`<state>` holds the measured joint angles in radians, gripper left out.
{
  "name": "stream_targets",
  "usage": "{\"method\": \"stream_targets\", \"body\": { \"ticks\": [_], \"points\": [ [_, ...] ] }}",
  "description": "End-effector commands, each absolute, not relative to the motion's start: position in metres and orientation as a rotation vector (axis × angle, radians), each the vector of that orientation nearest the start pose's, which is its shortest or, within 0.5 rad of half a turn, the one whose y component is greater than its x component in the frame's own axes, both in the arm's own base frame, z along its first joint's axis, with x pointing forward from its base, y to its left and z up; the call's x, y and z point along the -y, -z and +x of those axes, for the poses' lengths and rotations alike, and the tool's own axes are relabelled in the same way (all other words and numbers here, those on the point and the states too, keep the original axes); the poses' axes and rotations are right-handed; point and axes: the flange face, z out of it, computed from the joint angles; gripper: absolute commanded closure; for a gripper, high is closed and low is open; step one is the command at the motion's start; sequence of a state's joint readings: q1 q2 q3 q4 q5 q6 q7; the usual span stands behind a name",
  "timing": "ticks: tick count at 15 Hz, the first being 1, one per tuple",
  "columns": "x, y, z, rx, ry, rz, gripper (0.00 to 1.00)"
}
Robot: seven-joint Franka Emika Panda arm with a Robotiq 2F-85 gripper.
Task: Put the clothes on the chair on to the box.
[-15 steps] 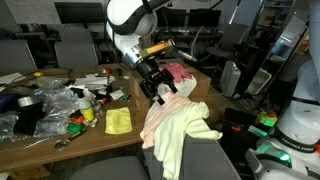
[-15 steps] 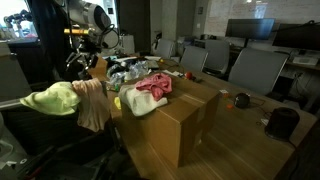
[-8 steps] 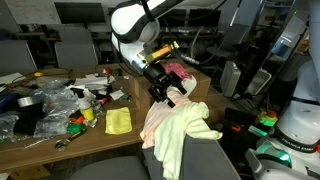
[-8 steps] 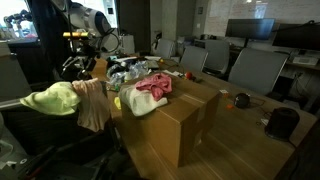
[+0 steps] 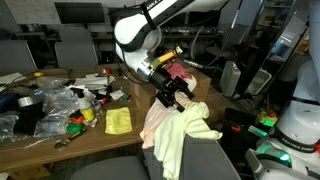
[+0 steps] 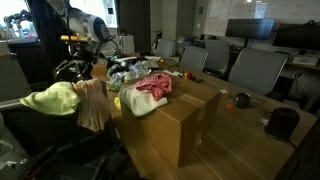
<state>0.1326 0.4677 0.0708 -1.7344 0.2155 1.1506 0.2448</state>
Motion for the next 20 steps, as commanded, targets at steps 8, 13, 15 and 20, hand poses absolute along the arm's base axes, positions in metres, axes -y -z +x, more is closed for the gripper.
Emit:
{"method": "stream_targets", "body": {
  "ticks": [8, 13, 15, 20],
  "points": [
    [-0.143, -0.291, 0.501, 0.073, -1.55, -2.554, 0.0],
    [-0.144, -0.279, 0.495, 0.039, -1.558, -2.512, 0.0],
    [-0.143, -0.276, 0.494, 0.014, -1.568, -2.508, 0.0],
    [-0.14, -0.272, 0.495, -0.012, -1.58, -2.519, 0.0]
  ]
}}
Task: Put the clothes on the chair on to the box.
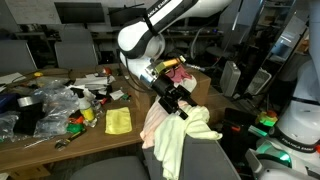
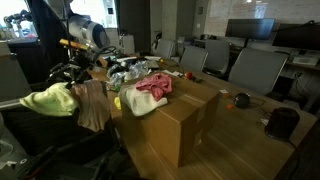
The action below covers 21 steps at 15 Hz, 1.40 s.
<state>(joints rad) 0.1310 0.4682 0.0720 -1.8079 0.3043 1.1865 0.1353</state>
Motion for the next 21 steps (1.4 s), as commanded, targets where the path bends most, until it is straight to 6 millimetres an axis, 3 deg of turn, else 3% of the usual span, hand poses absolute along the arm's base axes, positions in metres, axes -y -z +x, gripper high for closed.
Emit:
{"method": "stream_targets", "body": {
  "ticks": [1, 17, 18, 19, 21],
  "points": [
    [-0.1394, -0.2724, 0.4956, -0.017, -1.578, -2.526, 0.0],
    [-0.1325, -0.268, 0.5026, -0.11, -1.554, -2.575, 0.0],
    [-0.1322, -0.2684, 0.5026, -0.111, -1.553, -2.573, 0.25],
    [-0.1321, -0.2684, 0.5028, -0.111, -1.553, -2.574, 0.26],
    [-0.1317, -0.2681, 0.5034, -0.115, -1.558, -2.574, 0.42]
  ]
}}
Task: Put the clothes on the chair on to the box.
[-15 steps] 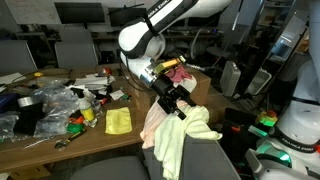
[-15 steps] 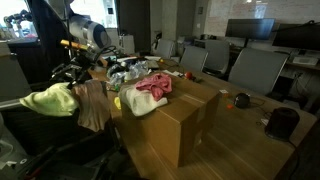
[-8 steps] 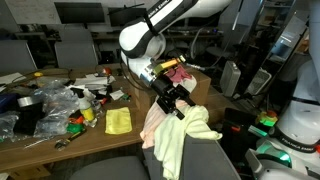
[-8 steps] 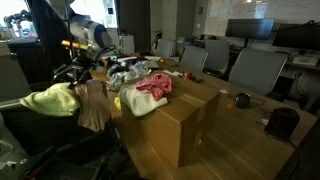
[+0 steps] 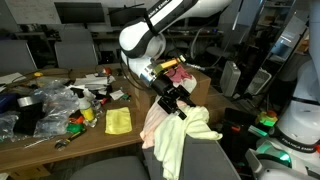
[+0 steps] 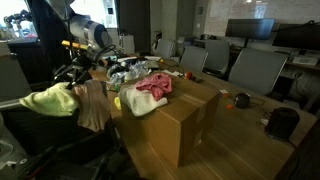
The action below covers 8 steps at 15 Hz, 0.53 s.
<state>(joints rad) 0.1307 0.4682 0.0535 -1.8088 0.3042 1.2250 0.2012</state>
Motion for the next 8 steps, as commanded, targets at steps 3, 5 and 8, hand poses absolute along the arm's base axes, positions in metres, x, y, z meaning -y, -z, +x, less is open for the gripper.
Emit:
{"method": "stream_targets", "body": {
  "ticks": [3, 5, 8],
  "points": [
    [-0.13, -0.269, 0.504, -0.122, -1.561, -2.572, 0.64],
    [-0.129, -0.271, 0.505, -0.125, -1.559, -2.575, 0.79],
    [-0.125, -0.283, 0.507, -0.141, -1.522, -2.598, 0.95]
  ]
}}
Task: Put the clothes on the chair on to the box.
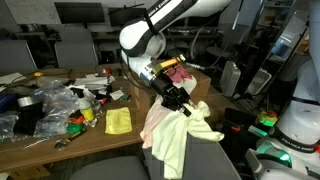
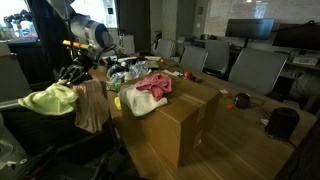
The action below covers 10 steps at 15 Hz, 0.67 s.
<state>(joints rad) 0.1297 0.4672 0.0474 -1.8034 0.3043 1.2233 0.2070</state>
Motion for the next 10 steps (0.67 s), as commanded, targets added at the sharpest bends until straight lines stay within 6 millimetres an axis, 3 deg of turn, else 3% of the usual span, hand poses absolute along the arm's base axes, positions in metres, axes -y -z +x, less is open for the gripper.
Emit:
{"method": "stream_targets", "body": {
  "ticks": [1, 6, 10],
  "points": [
    [-0.121, -0.292, 0.508, -0.157, -1.491, -2.614, 0.96],
    [-0.095, -0.351, 0.51, -0.274, -1.285, -2.75, 0.93],
    [-0.07, -0.414, 0.51, -0.423, -1.05, -2.86, 0.93]
  ]
}}
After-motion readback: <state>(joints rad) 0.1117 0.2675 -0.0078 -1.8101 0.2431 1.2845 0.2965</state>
